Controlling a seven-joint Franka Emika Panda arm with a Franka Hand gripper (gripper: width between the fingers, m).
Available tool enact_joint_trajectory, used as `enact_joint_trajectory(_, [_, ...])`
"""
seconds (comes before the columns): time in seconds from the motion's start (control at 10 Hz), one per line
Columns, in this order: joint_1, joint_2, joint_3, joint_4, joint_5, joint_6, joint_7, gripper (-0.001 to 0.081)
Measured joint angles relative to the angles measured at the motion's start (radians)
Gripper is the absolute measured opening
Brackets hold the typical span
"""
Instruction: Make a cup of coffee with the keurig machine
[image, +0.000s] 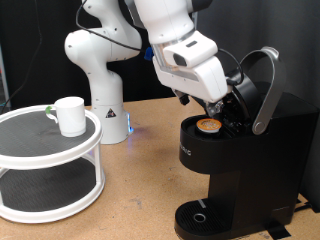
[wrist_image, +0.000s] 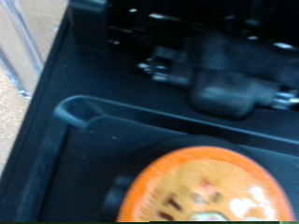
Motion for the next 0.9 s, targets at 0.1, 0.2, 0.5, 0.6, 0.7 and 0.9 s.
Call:
enact_joint_trajectory(0.1, [-0.003, -0.013, -0.004, 0.007, 0.0, 0.0, 0.0, 0.0805])
enact_joint_trajectory(0.2, [-0.011, -0.028, -0.006, 0.016, -0.003, -0.005, 0.002, 0.0805])
enact_joint_trajectory(0.5, [-0.033, -0.071, -0.025, 0.077, -0.002, -0.088, 0.005, 0.0805])
enact_joint_trajectory(0.6, [-0.035, -0.072, -0.034, 0.094, -0.001, -0.118, 0.004, 0.0805])
enact_joint_trajectory(0.7, [-0.035, -0.071, -0.033, 0.092, -0.003, -0.118, 0.004, 0.0805])
enact_joint_trajectory(0.9, [-0.035, -0.071, -0.033, 0.108, -0.02, -0.187, 0.004, 0.0805])
